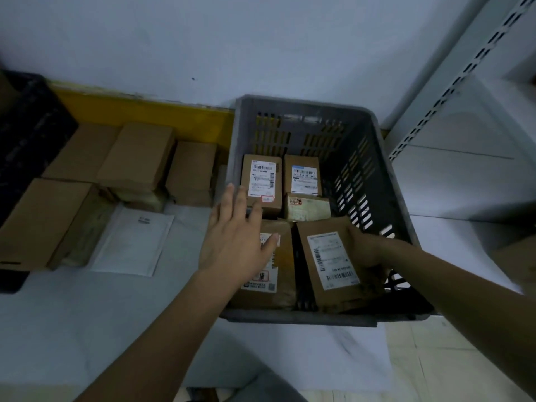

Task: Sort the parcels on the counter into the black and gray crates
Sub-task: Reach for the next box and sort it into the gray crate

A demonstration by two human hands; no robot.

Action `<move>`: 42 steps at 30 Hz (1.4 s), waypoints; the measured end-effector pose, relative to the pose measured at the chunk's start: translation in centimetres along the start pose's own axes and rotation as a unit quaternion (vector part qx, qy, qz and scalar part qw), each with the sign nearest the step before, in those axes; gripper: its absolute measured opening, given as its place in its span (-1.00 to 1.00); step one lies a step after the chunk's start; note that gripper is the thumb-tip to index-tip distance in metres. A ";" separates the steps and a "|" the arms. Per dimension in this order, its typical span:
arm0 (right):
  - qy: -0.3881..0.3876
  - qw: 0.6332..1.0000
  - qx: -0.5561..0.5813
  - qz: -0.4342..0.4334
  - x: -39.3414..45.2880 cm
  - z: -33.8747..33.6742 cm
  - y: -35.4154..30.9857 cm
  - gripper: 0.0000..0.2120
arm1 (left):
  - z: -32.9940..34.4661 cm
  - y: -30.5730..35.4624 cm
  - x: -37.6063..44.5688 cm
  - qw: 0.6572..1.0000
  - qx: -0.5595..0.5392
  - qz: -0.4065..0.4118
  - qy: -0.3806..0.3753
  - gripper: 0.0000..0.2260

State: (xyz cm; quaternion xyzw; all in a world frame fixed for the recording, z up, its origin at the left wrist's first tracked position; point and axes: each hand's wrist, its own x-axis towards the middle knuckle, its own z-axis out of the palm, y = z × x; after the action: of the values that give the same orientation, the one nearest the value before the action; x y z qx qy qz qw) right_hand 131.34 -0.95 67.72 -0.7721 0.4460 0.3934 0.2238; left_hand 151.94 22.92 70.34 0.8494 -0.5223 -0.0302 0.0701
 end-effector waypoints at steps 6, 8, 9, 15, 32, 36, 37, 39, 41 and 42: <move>-0.006 0.997 0.071 0.001 -0.2 -1.8 0.5 -0.31 | -0.1 0.2 -0.2 1.000 0.003 0.006 -0.009 -0.28; -0.030 0.997 0.075 0.010 -0.2 -2.9 0.0 -0.46 | -0.1 0.2 -0.3 1.000 0.005 0.005 -0.009 -0.30; -0.031 0.996 0.079 0.013 -0.2 -3.2 -0.2 -0.48 | -0.1 0.1 -0.3 1.000 0.008 0.006 -0.011 -0.30; -0.033 0.998 0.060 -0.004 0.0 1.1 0.1 -0.31 | -0.2 0.2 -0.3 1.000 0.016 0.012 -0.012 -0.32; -0.038 0.994 0.095 -0.041 1.9 6.2 -0.6 0.45 | -0.7 0.3 -0.3 0.999 0.016 0.014 -0.028 -0.32; -0.016 0.998 0.023 -0.058 3.0 7.1 -0.8 0.50 | -0.7 0.2 -0.4 0.999 0.016 0.015 -0.028 -0.33; -0.007 0.998 -0.001 -0.062 3.2 7.0 -0.8 0.50 | -0.7 0.2 -0.4 0.999 0.017 0.016 -0.028 -0.33; 0.000 0.996 -0.064 -0.058 3.5 6.9 -1.0 0.51 | -0.8 0.2 -0.5 0.999 0.018 0.016 -0.032 -0.33; 0.022 0.990 -0.137 -0.032 3.7 7.1 -1.6 0.52 | -0.8 0.2 -0.5 0.999 0.023 0.017 -0.037 -0.33; 0.045 0.982 -0.183 -0.020 3.7 7.2 -2.0 0.51 | -0.8 0.2 -0.5 0.999 0.025 0.017 -0.040 -0.33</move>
State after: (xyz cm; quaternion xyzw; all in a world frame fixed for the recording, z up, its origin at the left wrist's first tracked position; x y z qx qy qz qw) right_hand 131.25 3.17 60.43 -0.8260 0.3605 0.4283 0.0660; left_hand 151.63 23.34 71.16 0.8398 -0.5399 -0.0497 0.0286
